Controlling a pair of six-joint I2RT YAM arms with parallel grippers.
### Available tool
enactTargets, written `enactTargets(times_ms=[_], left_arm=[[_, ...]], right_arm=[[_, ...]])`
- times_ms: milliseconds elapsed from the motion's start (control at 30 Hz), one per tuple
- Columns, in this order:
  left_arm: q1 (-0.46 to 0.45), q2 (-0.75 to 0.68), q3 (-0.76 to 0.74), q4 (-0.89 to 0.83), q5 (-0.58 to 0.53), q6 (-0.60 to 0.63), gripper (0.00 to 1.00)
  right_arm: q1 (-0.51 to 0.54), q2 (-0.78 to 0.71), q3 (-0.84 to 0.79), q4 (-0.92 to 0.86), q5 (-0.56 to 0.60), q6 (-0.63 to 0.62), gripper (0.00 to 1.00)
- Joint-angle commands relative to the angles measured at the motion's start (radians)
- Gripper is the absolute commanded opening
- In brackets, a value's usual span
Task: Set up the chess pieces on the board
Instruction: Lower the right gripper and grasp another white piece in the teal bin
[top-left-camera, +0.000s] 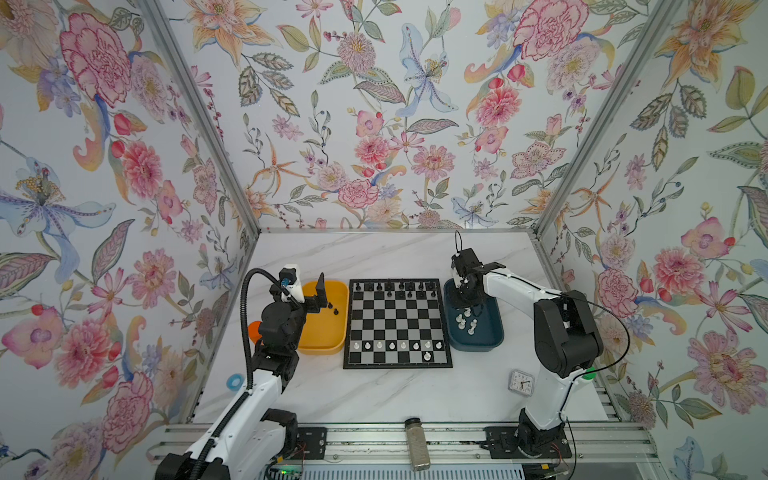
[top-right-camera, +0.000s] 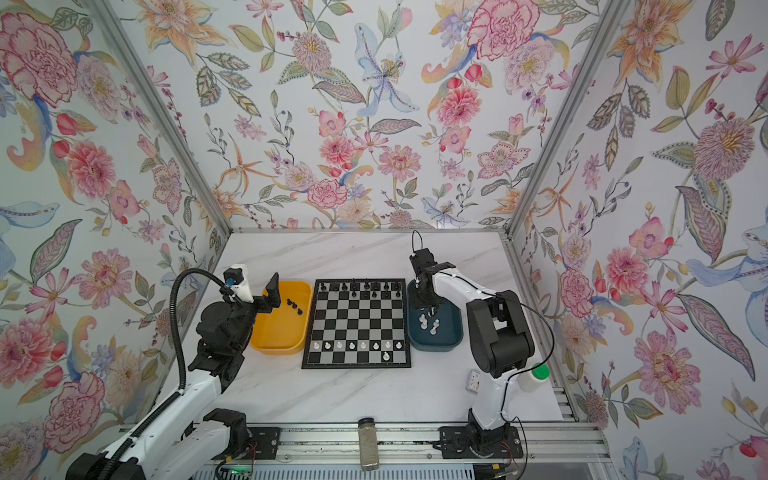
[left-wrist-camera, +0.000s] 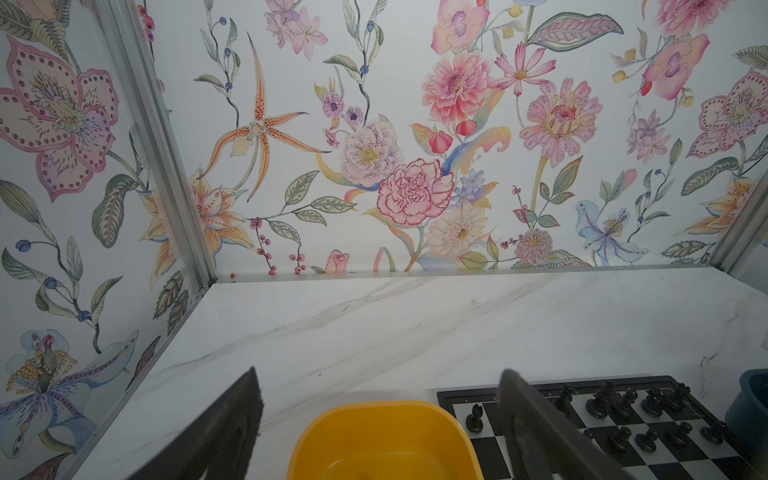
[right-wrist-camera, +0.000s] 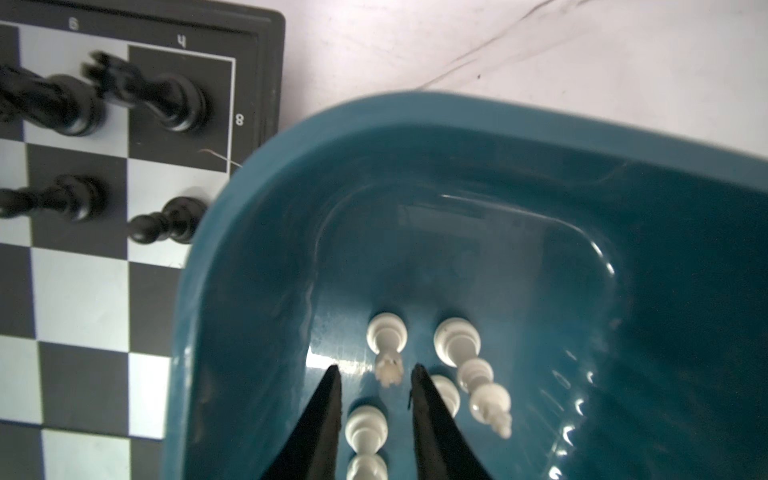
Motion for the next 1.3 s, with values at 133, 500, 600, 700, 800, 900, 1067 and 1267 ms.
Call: enactTargets(times_ms=[133, 500, 600, 700, 800, 900, 1067, 1267], left_arm=[[-0.011, 0.002, 0.005, -0.005, -0.015, 0.020, 0.90], [-0.011, 0.003, 0.004, -0.006, -0.016, 0.022, 0.90], [-0.009, 0.002, 0.005, -0.005, -0.016, 0.022, 0.90], [-0.010, 0.001, 0.005, -0.007, -0.017, 0.022, 0.90], [-0.010, 0.000, 0.005, -0.007, -0.017, 0.022, 0.90], [-0.010, 0.001, 0.005, -0.007, -0.018, 0.023, 0.90], [-0.012, 0.000, 0.004, -0.007, -0.018, 0.023, 0.90], [-0.011, -0.002, 0.003, -0.007, -0.018, 0.023, 0.90]], right_arm=[[-0.009, 0.025, -0.001, 0.003, -0.005, -0.007, 0.30], [-0.010, 0.034, -0.001, 0.009, -0.013, -0.006, 0.28], [-0.010, 0.037, 0.000, 0.010, -0.018, -0.006, 0.28], [-0.009, 0.042, 0.000, 0.010, -0.021, -0.006, 0.27], [-0.009, 0.043, 0.000, 0.009, -0.021, -0.006, 0.26], [-0.010, 0.042, 0.002, 0.010, -0.020, -0.006, 0.24], [-0.010, 0.042, 0.001, 0.009, -0.019, -0.006, 0.22], [-0.010, 0.043, 0.002, 0.010, -0.018, -0.006, 0.14]])
